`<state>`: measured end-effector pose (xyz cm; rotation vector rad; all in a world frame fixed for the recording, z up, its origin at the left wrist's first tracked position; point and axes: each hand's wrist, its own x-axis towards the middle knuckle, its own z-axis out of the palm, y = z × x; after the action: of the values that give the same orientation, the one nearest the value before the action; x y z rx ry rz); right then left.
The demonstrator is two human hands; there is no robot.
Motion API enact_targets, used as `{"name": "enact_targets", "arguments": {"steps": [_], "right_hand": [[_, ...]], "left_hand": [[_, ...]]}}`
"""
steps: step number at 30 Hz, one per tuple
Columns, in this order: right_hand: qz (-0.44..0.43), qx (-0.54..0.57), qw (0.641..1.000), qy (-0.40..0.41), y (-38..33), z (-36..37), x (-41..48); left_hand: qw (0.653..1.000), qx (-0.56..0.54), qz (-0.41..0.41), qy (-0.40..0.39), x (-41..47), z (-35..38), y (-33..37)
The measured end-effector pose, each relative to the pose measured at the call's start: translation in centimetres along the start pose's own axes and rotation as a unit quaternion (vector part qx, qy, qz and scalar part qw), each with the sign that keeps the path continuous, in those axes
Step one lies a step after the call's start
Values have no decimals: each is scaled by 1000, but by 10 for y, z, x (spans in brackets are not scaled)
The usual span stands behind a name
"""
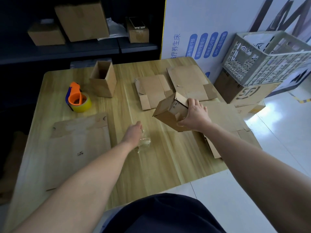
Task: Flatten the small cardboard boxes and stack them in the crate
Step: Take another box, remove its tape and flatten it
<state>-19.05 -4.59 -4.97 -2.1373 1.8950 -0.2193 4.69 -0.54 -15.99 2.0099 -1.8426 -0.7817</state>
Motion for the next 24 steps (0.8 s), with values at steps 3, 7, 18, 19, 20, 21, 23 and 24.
{"name": "enact_targets", "arguments": {"steps": [3,7,18,19,20,21,23,24], "right_hand": [[-6,-2,1000,-3,-3,3,-1],[3,2,1000,-23,-5,5,-1],[9,-30,998,-62,-12,21,5],[14,-32,997,-67,-12,25,5],[19,-32,997,-74,-12,28,5],[22,-32,996,-81,-12,32,5],[27,-33,995,-91,-12,39,5],[28,-35,995,-92,-13,41,5]], "left_hand": [[998,-3,-20,-59,-4,7,-2],[990,-2,-59,-129,3,-3,-4],[968,103,-99,-204,-1,-7,-8],[970,119,-92,-193,-2,-5,-8],[972,123,-85,-182,-3,-5,-9],[975,121,-77,-171,-3,-5,-10],[980,113,-64,-154,-2,-11,-12],[981,112,-63,-149,-2,-14,-12]]}}
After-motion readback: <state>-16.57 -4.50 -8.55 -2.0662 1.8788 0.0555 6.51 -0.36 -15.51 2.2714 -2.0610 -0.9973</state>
